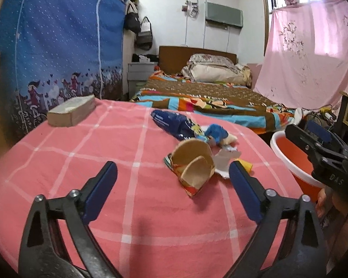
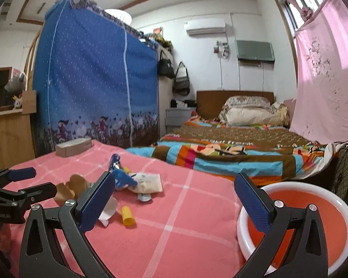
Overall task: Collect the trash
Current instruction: 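Grasp the tan paper cup with the left tool while the right tool grasps the yellow cap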
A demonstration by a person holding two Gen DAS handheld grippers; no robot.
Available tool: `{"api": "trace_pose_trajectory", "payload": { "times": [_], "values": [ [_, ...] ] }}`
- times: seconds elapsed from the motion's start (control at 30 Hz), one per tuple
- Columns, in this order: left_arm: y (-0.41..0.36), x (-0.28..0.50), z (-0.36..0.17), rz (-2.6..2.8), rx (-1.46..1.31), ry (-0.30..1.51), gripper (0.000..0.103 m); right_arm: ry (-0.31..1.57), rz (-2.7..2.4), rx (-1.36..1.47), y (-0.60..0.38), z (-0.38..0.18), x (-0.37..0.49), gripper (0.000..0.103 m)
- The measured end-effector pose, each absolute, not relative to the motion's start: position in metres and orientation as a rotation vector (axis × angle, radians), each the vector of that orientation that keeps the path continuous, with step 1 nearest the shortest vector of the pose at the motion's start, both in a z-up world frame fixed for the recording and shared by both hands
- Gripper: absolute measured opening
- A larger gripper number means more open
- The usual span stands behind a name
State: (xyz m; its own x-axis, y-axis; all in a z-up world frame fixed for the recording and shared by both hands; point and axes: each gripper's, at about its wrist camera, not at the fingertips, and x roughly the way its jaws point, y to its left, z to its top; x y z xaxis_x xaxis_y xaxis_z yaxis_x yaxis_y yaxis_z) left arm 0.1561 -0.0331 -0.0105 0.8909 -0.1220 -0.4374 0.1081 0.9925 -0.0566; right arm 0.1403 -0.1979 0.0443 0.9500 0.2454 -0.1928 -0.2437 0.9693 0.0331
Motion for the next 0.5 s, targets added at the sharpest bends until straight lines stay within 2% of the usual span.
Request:
{"api": "trace_pose_trajectory", "payload": {
  "times": [0.1, 0.23, 0.43, 0.5],
  "values": [
    [-0.035, 0.159, -0.015, -0.147, -0.027, 0.492, 0.080, 0.252, 0.266, 0.011, -0.196, 0.040, 0.148, 0.102],
    [-0.039, 0.162, -0.019, -0.172, -0.014, 0.522, 0.072, 0.319, 0.300, 0.009, -0.192, 0.035, 0.156, 0.097],
    [-0.045, 0.165, -0.023, -0.192, 0.011, 0.557, 0.058, 0.437, 0.374, 0.005, -0.184, 0.024, 0.168, 0.076],
    [-0.045, 0.165, -0.023, -0.197, 0.012, 0.565, 0.053, 0.464, 0.401, 0.002, -0.180, 0.020, 0.170, 0.065]
  ]
}}
